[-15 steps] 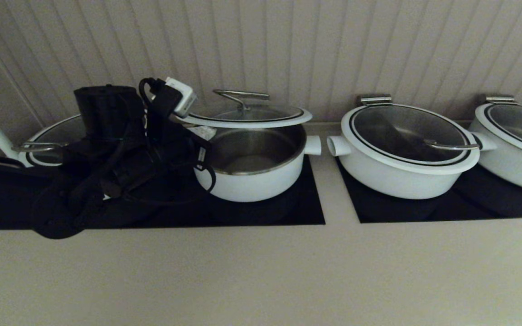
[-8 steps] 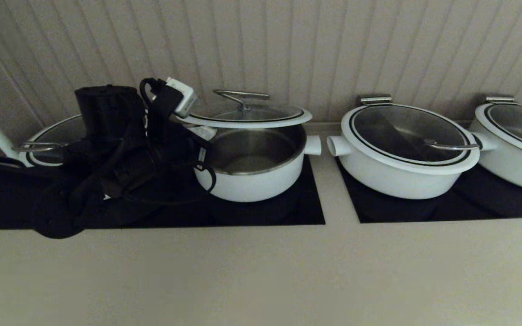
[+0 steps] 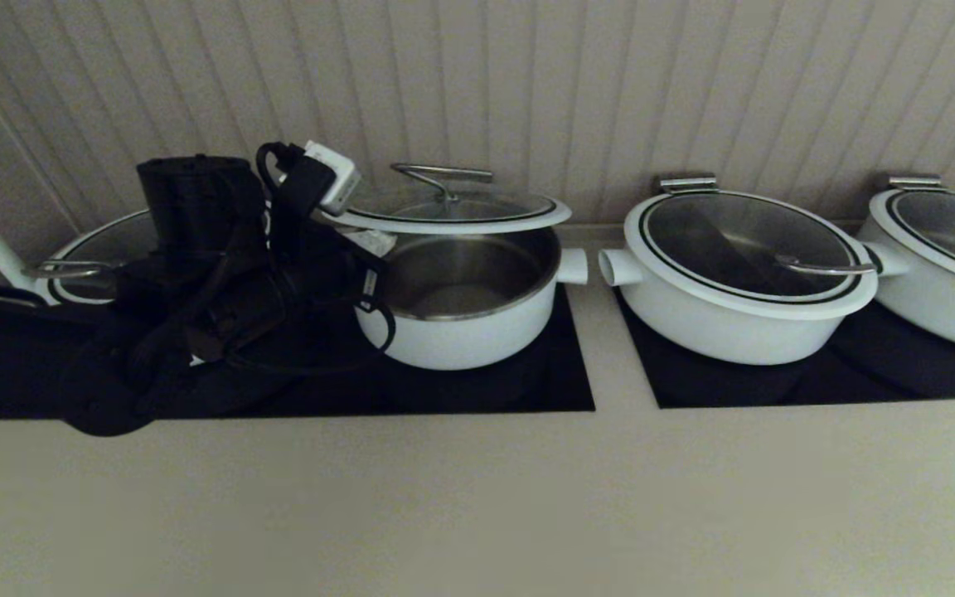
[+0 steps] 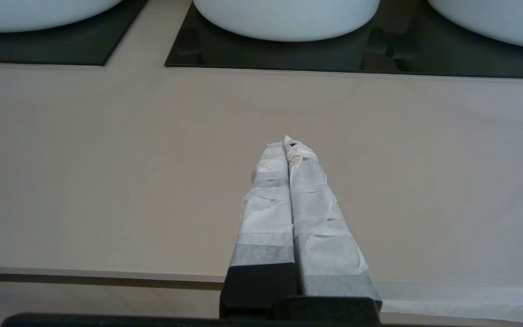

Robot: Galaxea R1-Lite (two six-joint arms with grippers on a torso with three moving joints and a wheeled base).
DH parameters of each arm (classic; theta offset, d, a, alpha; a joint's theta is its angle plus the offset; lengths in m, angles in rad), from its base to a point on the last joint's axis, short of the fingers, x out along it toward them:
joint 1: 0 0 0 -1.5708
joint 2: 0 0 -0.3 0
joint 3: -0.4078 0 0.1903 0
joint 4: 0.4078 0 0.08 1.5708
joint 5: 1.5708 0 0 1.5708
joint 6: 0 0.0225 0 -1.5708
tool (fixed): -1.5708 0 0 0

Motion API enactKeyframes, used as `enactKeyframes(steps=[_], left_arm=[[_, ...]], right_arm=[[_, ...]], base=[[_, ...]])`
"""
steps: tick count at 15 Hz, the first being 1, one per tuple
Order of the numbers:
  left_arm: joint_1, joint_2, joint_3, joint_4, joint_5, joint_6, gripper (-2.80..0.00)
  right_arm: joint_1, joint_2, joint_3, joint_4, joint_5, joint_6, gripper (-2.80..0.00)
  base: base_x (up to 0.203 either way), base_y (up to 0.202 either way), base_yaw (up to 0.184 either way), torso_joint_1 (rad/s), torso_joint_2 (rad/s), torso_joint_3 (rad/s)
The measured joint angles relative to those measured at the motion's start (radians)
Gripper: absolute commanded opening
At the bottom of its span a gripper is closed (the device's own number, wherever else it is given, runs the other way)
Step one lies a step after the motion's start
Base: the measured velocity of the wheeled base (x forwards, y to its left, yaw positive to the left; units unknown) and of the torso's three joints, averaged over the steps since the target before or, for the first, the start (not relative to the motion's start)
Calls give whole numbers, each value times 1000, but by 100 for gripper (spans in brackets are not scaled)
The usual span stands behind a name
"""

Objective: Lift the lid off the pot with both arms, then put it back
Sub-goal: Open the pot lid completely

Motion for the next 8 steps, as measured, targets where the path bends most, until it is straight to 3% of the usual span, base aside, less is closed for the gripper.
enactKeyframes(steps=[8], left_arm=[[1,-3,-3,0,1,0,-280]], right_arm=[[0,0,1,-1,0,0,-280]], base=[[0,0,0,0,0,0]])
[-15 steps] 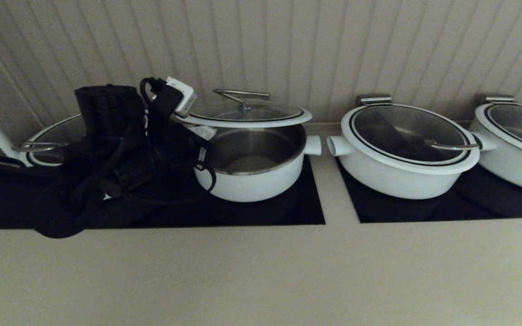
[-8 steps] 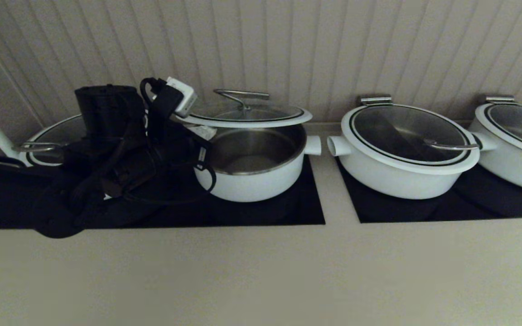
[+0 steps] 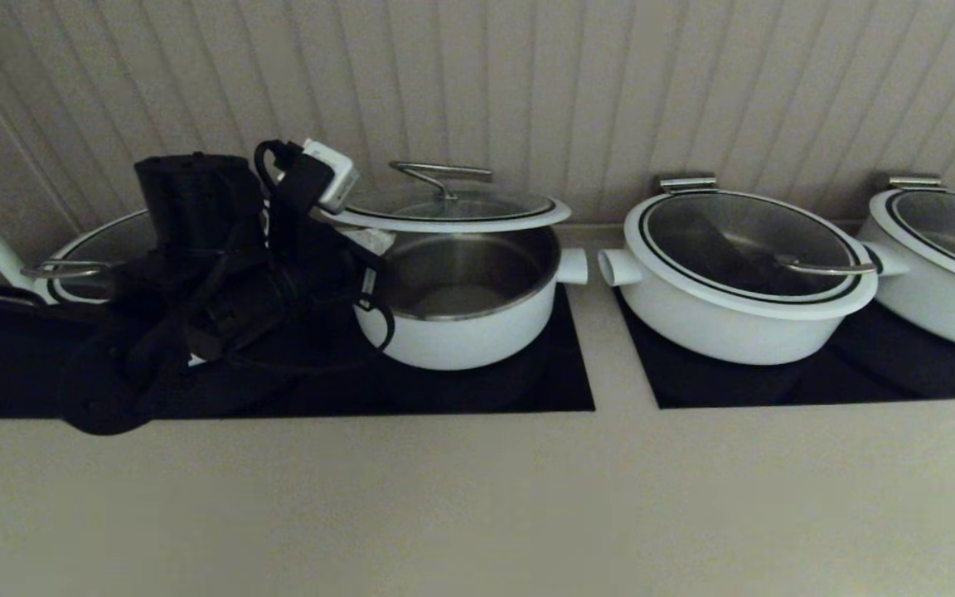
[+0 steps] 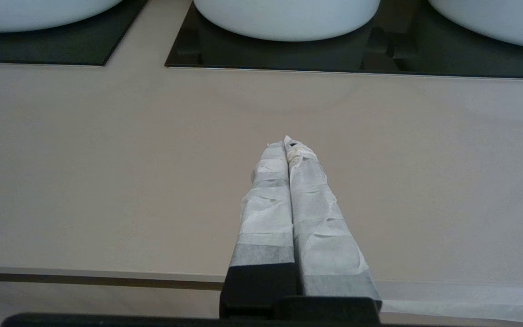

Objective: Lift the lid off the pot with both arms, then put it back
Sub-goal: Open the pot lid completely

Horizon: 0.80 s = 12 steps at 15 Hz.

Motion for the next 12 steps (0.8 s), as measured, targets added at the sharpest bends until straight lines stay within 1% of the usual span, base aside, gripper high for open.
enactKeyframes(steps=[7,12], left_arm=[[0,-22,-26,3,0,3,-280],[0,-32,-43,2,0,19,-280]], right_arm=[[0,0,0,1,0,0,-280],[0,0,0,1,0,0,-280]], base=[[0,0,0,0,0,0],[0,0,0,0,0,0]])
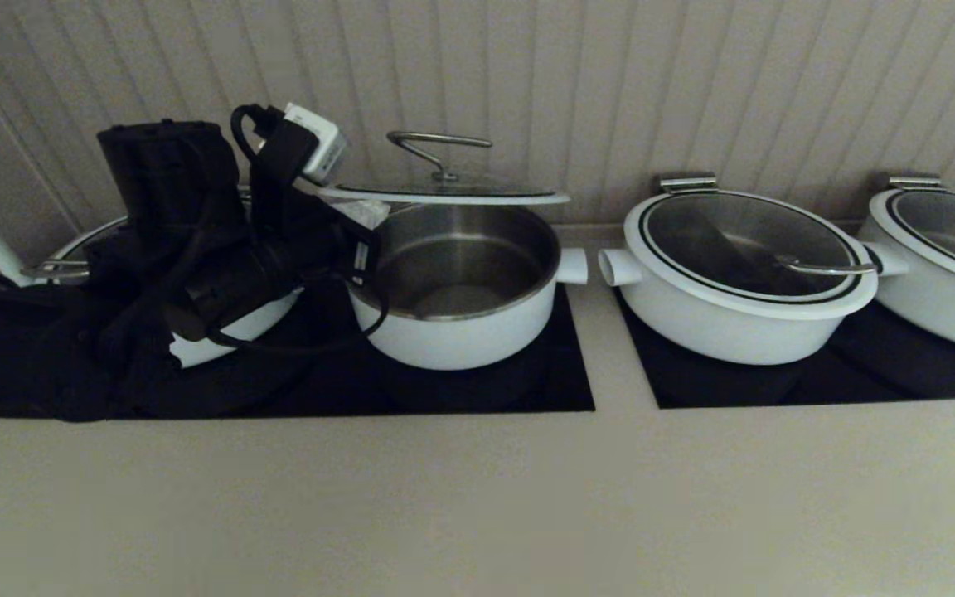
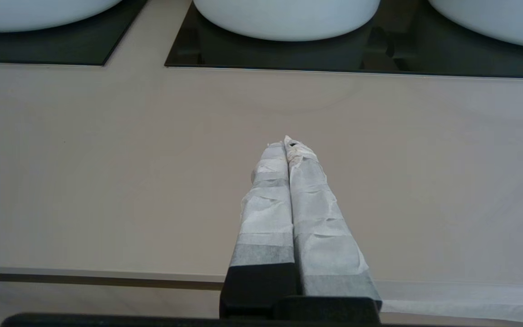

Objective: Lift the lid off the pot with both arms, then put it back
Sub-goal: Open the pot lid completely

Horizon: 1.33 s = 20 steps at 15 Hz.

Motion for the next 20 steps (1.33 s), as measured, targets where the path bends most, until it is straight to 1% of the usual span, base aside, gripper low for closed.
enactKeyframes(steps=[4,10,13,15,18,20], left_arm=[[0,-2,-40,1,-1,16,-280],[0,-8,-67,0,1,18,-280],[0,-8,-96,8,0,19,-280],[0,-13,-93,23,1,22,-280],[1,-51,-42,139,1,39,-280],[1,-93,-9,240,0,42,-280]], right_arm=[[0,0,0,0,0,0,-280],[0,0,0,0,0,0,-280],[0,0,0,0,0,0,-280],[0,0,0,0,0,-1,-280],[0,0,0,0,0,-1,-280],[0,0,0,0,0,0,-280]], base=[[0,0,0,0,0,0],[0,0,0,0,0,0],[0,0,0,0,0,0],[0,0,0,0,0,0],[0,0,0,0,0,0],[0,0,0,0,0,0]])
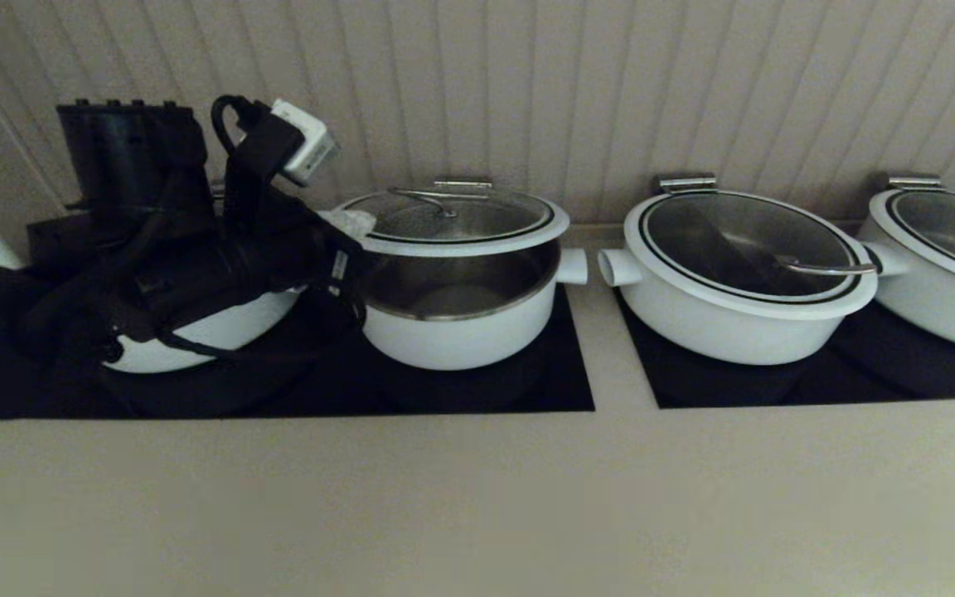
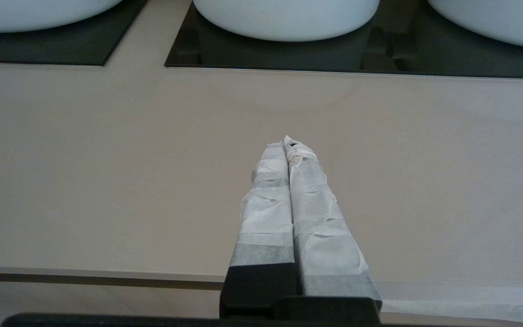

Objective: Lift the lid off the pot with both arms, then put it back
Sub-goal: Open the pot lid completely

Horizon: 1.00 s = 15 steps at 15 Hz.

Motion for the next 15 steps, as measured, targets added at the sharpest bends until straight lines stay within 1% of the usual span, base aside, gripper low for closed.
enactKeyframes(steps=[3,4,6,9,11,12,15], left_arm=[[-1,-68,23,181,-4,-2,-280],[-1,-83,36,210,-5,-4,-280],[-1,-98,76,212,-6,-4,-280],[-2,-89,128,194,-6,-14,-280],[-3,-67,144,160,-5,-14,-280],[-3,-50,147,128,-4,-14,-280],[-2,13,148,-17,-1,-9,-280]], right_arm=[[0,0,0,0,0,0,-280],[0,0,0,0,0,0,-280],[0,0,0,0,0,1,-280],[0,0,0,0,0,0,-280],[0,0,0,0,0,0,-280],[0,0,0,0,0,0,-280],[0,0,0,0,0,1,-280]], base=[[0,0,0,0,0,0],[0,0,0,0,0,0],[0,0,0,0,0,0],[0,0,0,0,0,0],[0,0,0,0,0,0],[0,0,0,0,0,0],[0,0,0,0,0,0]])
